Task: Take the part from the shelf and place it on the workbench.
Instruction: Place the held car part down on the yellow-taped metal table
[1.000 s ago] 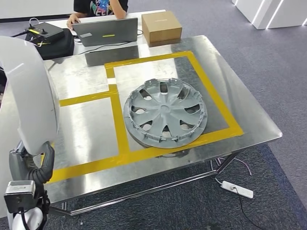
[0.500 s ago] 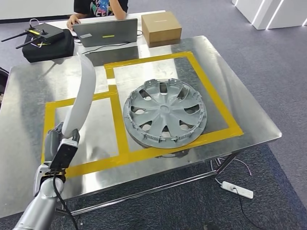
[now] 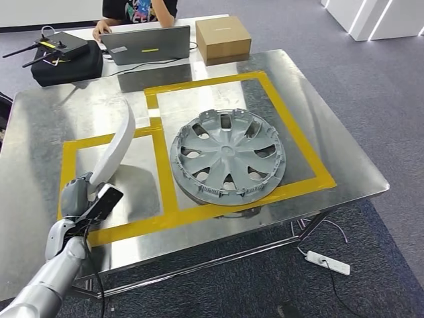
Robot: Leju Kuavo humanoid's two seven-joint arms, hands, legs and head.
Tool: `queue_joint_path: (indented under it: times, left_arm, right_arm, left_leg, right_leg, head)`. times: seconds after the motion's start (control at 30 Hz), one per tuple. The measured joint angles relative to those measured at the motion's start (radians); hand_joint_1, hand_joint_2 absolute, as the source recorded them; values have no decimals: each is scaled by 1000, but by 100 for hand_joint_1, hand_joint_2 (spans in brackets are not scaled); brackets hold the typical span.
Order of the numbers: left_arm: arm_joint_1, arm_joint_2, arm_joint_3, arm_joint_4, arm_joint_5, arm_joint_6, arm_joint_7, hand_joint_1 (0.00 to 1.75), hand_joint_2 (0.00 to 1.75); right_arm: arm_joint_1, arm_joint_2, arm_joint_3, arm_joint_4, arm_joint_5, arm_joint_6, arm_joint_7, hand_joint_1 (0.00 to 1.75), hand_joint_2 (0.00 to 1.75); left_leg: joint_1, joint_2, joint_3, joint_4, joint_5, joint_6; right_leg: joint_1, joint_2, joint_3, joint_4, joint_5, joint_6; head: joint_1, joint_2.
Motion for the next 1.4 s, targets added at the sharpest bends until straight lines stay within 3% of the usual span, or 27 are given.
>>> queue_joint_path:
  times: [0.17,0.3,0.5,0.77,0.93,1.13,1.27,1.4]
  left_arm:
    - [8,26,-60,40,-129,64,38,175,175]
    - [53,52,-62,10,-227,103,14,175,175]
    - [205,80,41,-173,-406,107,-79,175,175]
    - [340,80,224,-405,-432,107,-193,175,175]
    - [370,80,246,-491,-413,107,-214,175,175]
    - [379,77,237,-539,-460,107,-170,175,175]
    - [375,80,209,-543,-478,106,-119,0,175]
    - [365,89,168,-540,-471,105,-74,0,175]
  right_arm:
    - [1,2,0,0,-4,6,16,0,0]
    - [6,1,0,0,-4,5,20,0,0]
    - [11,-3,0,0,-4,3,5,0,0]
    - [8,-12,0,0,-19,1,-17,0,0]
    - [6,-12,0,0,-22,11,-19,0,0]
    - [7,-10,0,0,-22,14,-15,0,0]
    - [7,-10,0,0,-24,14,-13,0,0]
    - [8,-10,0,0,-28,14,-12,0,0]
  left_leg:
    - [0,0,0,0,0,0]
    - [0,1,1,0,-1,0]
    - [0,1,2,-1,-1,-1]
    - [1,1,2,-1,-1,-2]
    - [1,0,2,-1,-1,-2]
    - [1,0,2,-1,-1,-2]
    - [1,0,2,-1,-1,-2]
    - [1,0,2,-1,-1,-2]
  right_leg:
    - [0,0,1,0,-1,-1]
    - [0,2,2,0,-1,0]
    - [0,2,1,0,-2,-1]
    - [0,1,1,0,-3,-2]
    - [1,0,1,0,-3,-2]
    - [0,0,1,0,-3,-2]
    - [0,0,1,0,-3,-2]
    - [0,0,1,0,-3,-2]
  head:
    - [0,0]
    - [0,0]
    - [0,0]
    - [0,0]
    - [0,0]
    - [0,0]
    - [0,0]
    - [0,0]
